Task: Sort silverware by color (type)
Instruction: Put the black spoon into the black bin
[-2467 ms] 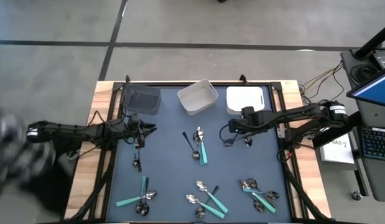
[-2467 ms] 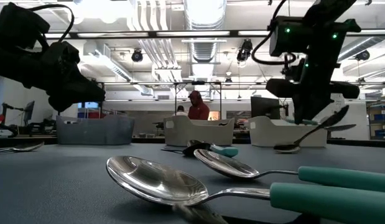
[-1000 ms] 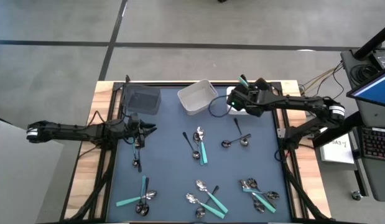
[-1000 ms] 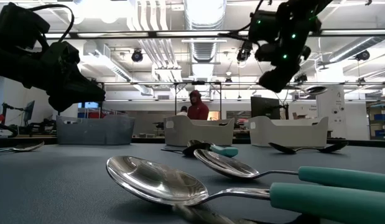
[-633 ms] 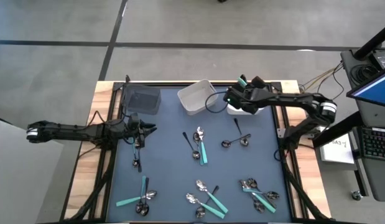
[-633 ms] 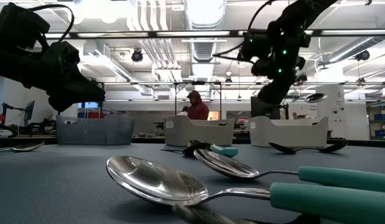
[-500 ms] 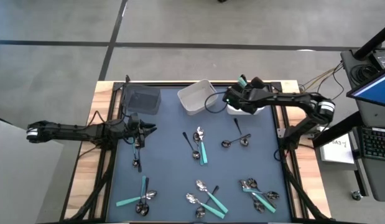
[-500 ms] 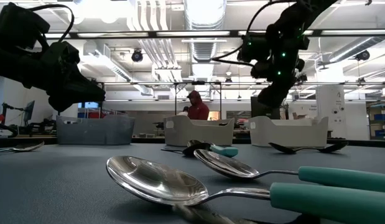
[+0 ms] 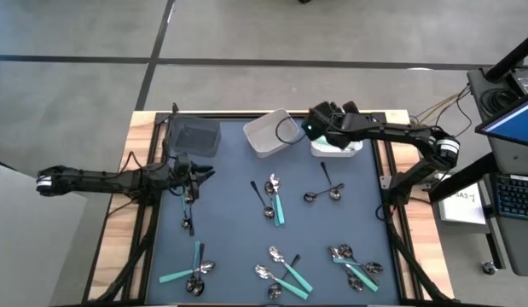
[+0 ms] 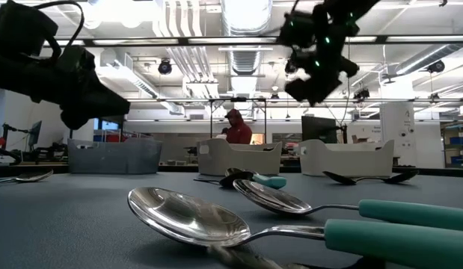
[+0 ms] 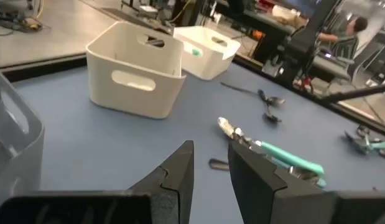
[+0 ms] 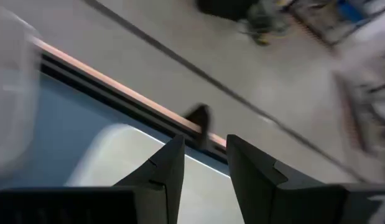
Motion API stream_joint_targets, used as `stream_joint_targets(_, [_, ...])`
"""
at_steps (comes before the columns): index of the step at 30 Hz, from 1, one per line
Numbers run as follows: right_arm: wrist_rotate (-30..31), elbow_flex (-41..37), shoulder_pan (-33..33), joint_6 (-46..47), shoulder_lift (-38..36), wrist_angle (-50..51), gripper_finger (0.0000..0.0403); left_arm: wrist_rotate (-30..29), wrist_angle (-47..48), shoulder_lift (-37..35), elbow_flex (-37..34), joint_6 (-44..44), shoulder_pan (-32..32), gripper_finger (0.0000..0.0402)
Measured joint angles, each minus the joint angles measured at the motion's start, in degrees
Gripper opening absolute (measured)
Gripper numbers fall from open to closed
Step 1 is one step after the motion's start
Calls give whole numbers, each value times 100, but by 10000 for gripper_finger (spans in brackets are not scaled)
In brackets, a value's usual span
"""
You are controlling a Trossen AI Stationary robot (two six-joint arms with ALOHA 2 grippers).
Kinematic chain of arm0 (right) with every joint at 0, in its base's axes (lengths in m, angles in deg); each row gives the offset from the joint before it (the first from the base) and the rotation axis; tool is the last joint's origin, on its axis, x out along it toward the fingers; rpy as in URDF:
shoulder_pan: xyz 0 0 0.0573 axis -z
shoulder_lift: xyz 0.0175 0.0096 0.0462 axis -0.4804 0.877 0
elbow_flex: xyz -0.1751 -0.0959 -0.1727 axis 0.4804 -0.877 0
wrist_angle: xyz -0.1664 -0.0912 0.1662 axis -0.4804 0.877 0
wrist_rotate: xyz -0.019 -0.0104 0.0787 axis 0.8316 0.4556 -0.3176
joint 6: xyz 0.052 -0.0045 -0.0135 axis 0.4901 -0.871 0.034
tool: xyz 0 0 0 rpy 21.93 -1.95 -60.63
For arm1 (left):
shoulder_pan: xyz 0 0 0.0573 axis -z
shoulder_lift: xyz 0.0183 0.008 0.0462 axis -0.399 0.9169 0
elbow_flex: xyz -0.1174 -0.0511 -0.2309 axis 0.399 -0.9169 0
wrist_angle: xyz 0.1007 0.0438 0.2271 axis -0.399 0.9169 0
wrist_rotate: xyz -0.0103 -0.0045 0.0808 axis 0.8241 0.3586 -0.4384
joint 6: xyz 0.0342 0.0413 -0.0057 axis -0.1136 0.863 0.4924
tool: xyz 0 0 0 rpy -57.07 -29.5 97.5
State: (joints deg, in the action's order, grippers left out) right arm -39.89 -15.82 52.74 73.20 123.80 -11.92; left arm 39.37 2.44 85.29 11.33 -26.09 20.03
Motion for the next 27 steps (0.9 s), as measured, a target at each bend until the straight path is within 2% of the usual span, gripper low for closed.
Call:
stream_joint_targets(6, [-350,773,-197,606,0,-23,111,-433,-278,0,2,-170,0,82])
stream_joint_targets(11, [-352,1143,-349,682,0,-43,102,-1208,-272,2,2,-1086,0,82])
stream_joint_targets(14, [-354,1279,-438,930,0,-37,96,-1462,-271,26,2,-1226,-2,82])
stream_joint_targets(18, [-546,1460,-619,1382,0,-85,89,-1471,-265,40,2,-1213,0,82])
stream_joint_targets(22, [-655,1495,-921,1416,0,-365,89,-1443,-276,79,2,-1205,0,82])
stream_joint_targets(24, [-656,1495,-1089,1414,0,-333,90,-1205,-305,75,2,-1203,0,82])
stream_joint_targets(27, [-652,1495,-1378,1613,28,-272,90,-544,-315,76,2,-1209,0,82])
